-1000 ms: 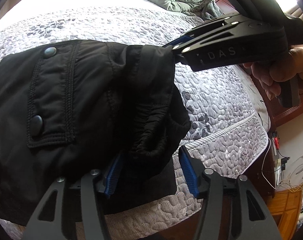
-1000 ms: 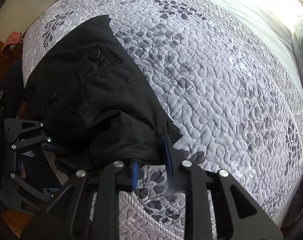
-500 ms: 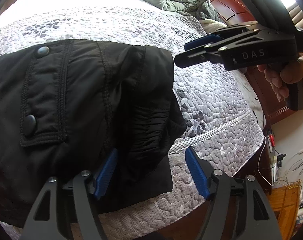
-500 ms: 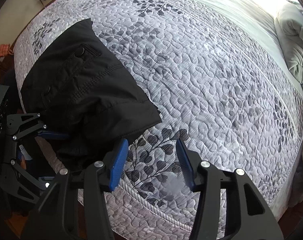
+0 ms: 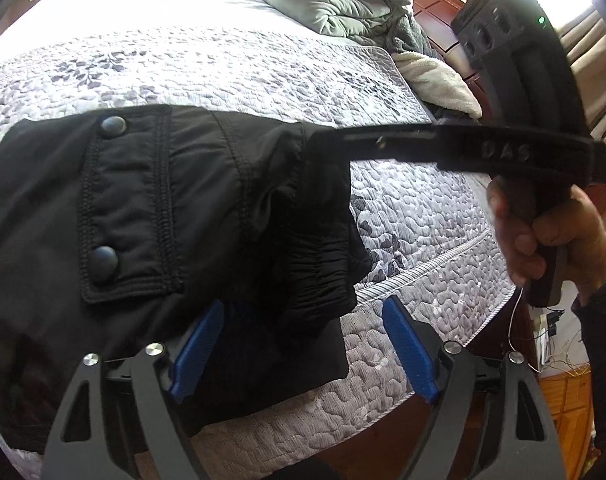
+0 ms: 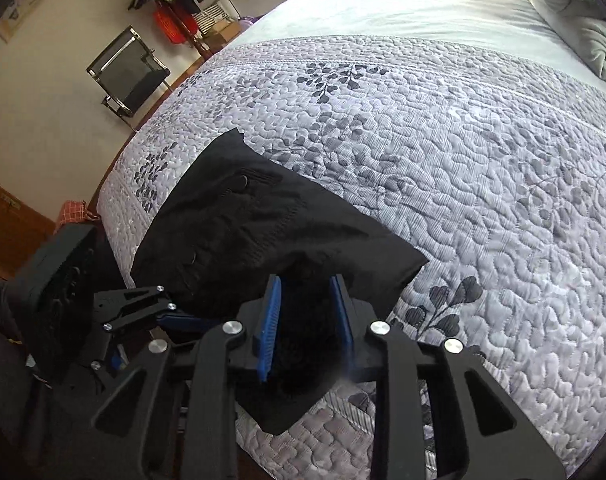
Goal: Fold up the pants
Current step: 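Pinch and straighten the folded edge with right gripper, then open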
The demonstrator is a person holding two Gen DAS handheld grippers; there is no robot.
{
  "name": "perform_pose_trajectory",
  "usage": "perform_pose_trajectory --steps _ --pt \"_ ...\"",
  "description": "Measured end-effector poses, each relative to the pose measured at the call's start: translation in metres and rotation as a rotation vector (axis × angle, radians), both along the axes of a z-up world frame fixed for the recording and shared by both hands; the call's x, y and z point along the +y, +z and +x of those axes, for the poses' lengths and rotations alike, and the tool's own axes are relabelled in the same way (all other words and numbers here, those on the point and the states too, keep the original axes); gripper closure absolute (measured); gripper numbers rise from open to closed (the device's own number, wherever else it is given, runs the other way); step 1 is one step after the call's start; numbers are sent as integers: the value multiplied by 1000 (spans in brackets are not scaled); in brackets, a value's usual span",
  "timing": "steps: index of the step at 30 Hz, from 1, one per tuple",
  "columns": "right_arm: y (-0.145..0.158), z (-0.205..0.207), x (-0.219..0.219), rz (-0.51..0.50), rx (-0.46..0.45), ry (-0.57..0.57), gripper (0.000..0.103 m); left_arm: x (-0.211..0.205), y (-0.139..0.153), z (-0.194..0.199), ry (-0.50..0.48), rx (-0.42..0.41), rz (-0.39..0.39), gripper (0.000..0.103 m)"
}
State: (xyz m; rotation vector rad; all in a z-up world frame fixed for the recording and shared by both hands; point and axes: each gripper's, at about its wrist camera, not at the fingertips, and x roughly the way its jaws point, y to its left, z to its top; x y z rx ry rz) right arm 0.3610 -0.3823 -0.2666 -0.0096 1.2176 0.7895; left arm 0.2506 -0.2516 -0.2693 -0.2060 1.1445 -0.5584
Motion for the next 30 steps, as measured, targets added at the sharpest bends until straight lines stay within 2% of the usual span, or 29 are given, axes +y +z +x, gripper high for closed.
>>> perform_pose_trajectory --steps 1,5,6,9,11,13,17,20,22,24,25,26,27,28,30 --pt "-7 2 -2 6 12 -15 73 7 4 -2 1 -5 -7 19" --pt "-21 6 -11 39 44 -73 75 46 19 -7 6 -32 -52 16" --pt "-23 6 -14 46 51 -86 75 59 23 -9 20 -46 -56 10" --pt "-28 4 -26 43 63 -138 75 101 33 -11 68 -77 -93 9" --pt "-32 -2 -30 25 74 -168 75 125 36 -9 106 -90 -87 8" --pt "-25 -12 -29 -6 47 -184 72 147 37 -3 135 -74 -92 8" --pt "10 -43 -26 87 -15 -229 72 179 35 15 150 -69 -91 8" --pt "17 -70 -6 147 -8 -194 72 190 30 28 140 -71 -80 8" --pt "4 -80 5 142 21 -190 74 191 22 33 136 -71 -80 8" --pt "-21 -81 2 87 71 -250 74 191 7 39 137 -16 -98 8" --pt "-33 -83 -3 63 71 -275 77 193 0 41 148 2 -102 8" --pt "-45 -86 -11 66 89 -318 87 194 -5 42 151 13 -111 8" --pt "-55 -90 -17 73 118 -353 90 196 -9 43 165 23 -110 8" --pt "-57 -94 -20 80 126 -372 92 199 -11 43 175 30 -112 8" --pt "-45 -97 -20 93 120 -380 89 206 -7 41 182 32 -137 8"
